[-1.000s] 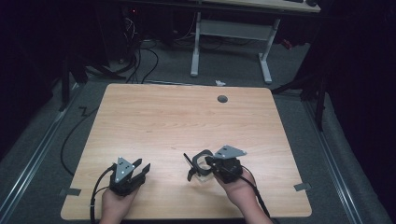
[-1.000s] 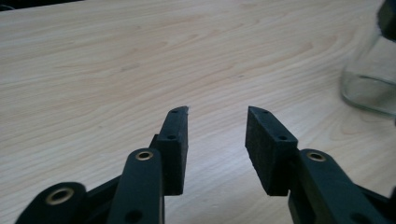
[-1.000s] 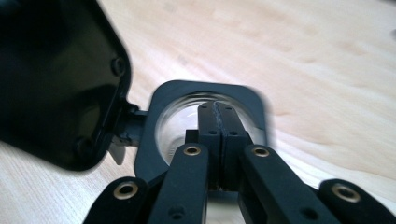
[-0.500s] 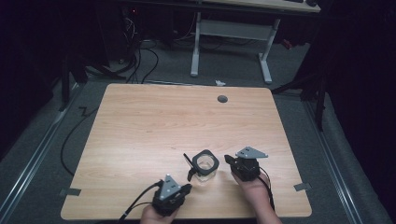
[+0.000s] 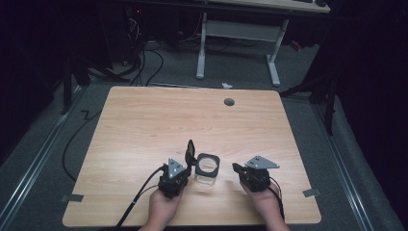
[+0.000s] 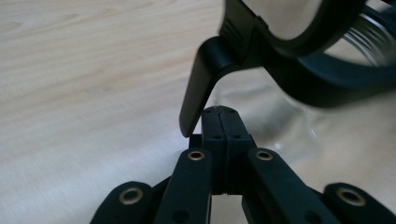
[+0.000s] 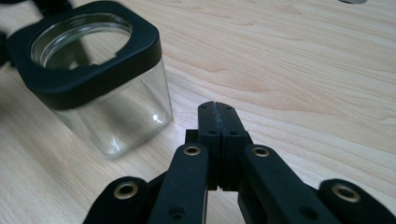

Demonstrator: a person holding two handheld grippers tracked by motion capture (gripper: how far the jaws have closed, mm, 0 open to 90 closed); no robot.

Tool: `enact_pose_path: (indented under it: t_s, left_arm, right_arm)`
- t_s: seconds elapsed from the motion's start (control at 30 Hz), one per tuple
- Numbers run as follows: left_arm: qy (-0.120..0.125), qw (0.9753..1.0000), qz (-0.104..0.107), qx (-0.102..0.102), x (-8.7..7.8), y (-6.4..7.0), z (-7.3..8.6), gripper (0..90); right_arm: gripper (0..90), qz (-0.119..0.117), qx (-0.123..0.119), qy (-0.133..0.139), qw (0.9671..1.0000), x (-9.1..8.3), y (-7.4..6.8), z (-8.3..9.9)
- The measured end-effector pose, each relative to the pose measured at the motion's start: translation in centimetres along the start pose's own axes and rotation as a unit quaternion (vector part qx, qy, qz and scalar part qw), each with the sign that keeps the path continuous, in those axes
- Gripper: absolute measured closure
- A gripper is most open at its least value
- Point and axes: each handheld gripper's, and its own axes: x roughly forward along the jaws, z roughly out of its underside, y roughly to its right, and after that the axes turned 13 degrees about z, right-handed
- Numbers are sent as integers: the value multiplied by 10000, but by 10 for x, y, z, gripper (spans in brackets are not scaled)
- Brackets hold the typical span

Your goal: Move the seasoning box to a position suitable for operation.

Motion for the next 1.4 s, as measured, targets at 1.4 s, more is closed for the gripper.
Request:
enact_pose_path:
  t_s: [1.4]
  left_arm:
    - [389,9928,927,650,-10,30,-43,900]
  right_arm:
    - [900,-340,-330,101,9988,0,-57,16]
